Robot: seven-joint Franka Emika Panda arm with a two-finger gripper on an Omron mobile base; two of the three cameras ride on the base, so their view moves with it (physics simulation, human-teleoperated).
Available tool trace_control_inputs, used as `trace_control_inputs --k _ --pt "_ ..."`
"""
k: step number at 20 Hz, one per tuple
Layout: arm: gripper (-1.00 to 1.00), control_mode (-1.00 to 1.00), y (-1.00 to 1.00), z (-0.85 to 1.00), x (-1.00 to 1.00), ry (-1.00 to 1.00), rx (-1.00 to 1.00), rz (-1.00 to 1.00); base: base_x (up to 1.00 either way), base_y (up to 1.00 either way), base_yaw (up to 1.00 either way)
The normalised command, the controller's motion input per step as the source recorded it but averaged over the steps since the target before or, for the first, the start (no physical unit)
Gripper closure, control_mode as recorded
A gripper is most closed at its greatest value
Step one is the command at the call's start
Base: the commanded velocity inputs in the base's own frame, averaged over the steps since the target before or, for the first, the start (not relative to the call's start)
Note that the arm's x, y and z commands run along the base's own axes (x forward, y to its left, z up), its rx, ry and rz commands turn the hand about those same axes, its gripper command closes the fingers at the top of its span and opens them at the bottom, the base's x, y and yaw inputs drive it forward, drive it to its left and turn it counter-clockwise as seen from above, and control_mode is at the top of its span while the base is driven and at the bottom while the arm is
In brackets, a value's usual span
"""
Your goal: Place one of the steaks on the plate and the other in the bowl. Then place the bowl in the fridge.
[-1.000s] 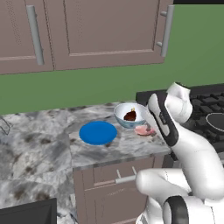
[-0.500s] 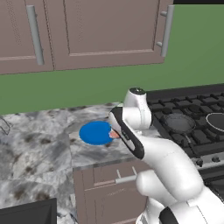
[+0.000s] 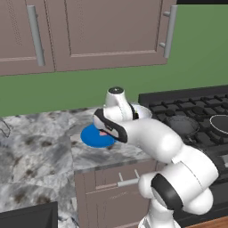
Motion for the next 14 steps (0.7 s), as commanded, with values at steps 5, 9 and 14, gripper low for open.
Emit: trace_control_inputs --k 5,9,14 --pt "1.00 -1.00 0.10 -0.27 0.61 0.04 0.00 0.00 0.00 0.00 0.00" --pt "1.00 -1.00 0.23 -0.37 0.30 0.00 0.00 0.00 0.00 0.00 0.00" --pt "1.00 -1.00 0.20 -0.45 0.34 0.00 0.00 0.00 0.00 0.00 0.00"
